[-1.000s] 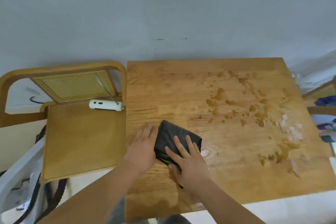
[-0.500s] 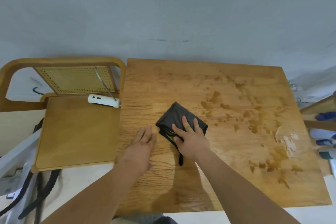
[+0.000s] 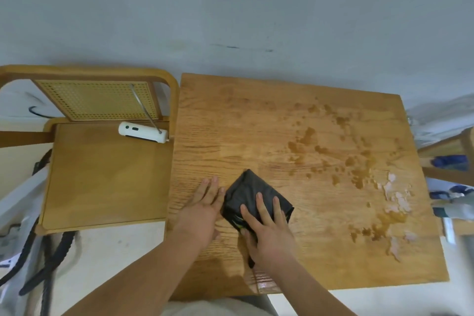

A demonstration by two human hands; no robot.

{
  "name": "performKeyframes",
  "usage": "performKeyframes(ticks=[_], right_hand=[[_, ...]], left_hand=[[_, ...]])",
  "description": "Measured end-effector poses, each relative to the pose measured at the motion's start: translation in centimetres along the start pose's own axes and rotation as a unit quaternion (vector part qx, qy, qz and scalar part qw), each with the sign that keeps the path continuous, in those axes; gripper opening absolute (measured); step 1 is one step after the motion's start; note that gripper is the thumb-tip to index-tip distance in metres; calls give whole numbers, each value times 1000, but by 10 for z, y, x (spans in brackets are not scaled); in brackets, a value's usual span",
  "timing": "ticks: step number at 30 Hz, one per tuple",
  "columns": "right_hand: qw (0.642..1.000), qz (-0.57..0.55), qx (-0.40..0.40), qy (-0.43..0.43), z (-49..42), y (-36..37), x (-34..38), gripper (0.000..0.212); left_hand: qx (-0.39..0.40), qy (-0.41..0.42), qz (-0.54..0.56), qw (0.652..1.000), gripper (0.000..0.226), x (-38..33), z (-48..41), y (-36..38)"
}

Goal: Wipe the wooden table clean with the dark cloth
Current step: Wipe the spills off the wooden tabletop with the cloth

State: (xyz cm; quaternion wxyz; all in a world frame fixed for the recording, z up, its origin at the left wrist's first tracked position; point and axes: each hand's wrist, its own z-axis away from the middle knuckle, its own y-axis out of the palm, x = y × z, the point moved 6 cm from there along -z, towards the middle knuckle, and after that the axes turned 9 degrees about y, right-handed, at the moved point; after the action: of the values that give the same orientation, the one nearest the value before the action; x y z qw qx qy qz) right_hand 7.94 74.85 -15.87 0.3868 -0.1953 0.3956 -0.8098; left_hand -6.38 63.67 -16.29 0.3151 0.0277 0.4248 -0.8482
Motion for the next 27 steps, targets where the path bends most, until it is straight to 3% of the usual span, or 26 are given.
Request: performKeyframes(ticks=[8, 11, 15, 19, 21, 24, 27], right_hand=[[995, -34, 95, 20, -106, -80, -6, 60], [996, -26, 90, 5, -122, -89, 2, 63], [997, 8, 54, -53, -82, -65, -15, 62], [995, 34, 42, -90, -15, -26, -62, 61], [991, 59, 65, -99, 12, -9, -85, 63], [988, 79, 86, -96, 23, -5, -110, 68], [991, 59, 81, -84, 1, -23, -111, 68]], left_hand=[[17, -7, -15, 1000, 113, -3, -1, 8], [11, -20, -21, 1000, 106, -4, 1, 8], [-9, -66, 35, 997, 92, -11, -2, 1], [-100, -96, 40, 989, 78, -26, -15, -28], [-109, -102, 55, 987, 91, -38, -26, -33], [-42, -130, 67, 988, 124, -55, -47, -22], [-36, -146, 54, 987, 133, -57, -55, -19]])
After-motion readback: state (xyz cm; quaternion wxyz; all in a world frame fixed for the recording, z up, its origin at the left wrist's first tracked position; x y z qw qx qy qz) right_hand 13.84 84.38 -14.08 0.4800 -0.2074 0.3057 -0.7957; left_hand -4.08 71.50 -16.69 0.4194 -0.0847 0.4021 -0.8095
